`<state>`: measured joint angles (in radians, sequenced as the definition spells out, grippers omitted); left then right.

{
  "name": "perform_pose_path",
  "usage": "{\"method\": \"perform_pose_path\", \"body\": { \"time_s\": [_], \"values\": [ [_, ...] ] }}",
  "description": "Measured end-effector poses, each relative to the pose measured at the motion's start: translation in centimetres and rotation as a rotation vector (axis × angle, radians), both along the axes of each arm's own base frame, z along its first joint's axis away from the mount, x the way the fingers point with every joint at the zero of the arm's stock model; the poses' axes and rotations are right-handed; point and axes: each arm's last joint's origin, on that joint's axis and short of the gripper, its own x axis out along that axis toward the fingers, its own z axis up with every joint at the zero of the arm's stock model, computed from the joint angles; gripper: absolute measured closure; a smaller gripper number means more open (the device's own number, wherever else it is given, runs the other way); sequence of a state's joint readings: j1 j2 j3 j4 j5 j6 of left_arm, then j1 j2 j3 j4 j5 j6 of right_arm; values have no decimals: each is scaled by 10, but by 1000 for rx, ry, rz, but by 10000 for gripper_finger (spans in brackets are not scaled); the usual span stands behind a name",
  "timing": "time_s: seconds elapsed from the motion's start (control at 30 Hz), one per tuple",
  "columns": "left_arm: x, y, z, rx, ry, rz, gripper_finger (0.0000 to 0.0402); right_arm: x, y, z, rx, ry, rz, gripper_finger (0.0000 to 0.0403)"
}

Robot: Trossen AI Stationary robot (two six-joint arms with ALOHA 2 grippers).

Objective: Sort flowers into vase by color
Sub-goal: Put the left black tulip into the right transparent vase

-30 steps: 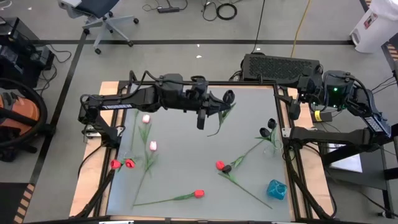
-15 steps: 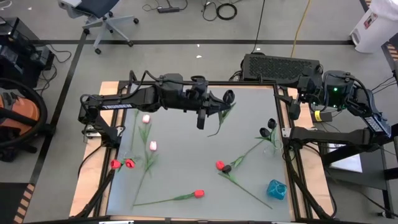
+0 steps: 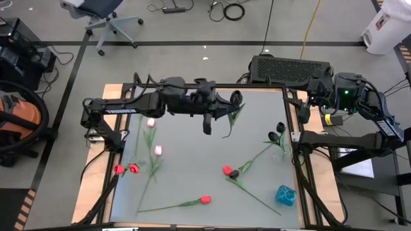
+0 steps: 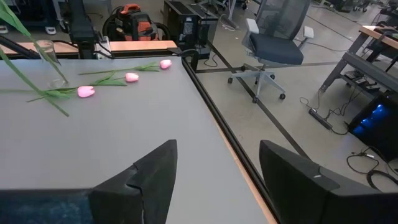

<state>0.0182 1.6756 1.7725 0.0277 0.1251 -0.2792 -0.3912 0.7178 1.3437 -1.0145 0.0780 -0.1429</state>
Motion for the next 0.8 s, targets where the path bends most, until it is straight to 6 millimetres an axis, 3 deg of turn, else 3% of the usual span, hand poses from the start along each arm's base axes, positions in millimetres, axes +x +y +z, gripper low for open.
{"method": "perform_pose_path", "body": {
  "time_s": [0.37,0.8],
  "values": [
    [-2,-2,12,47,-135,67,384,0,0,0,0,0,0,183],
    [10,26,3,33,-148,179,384,0,0,0,0,0,0,183]
  ]
}}
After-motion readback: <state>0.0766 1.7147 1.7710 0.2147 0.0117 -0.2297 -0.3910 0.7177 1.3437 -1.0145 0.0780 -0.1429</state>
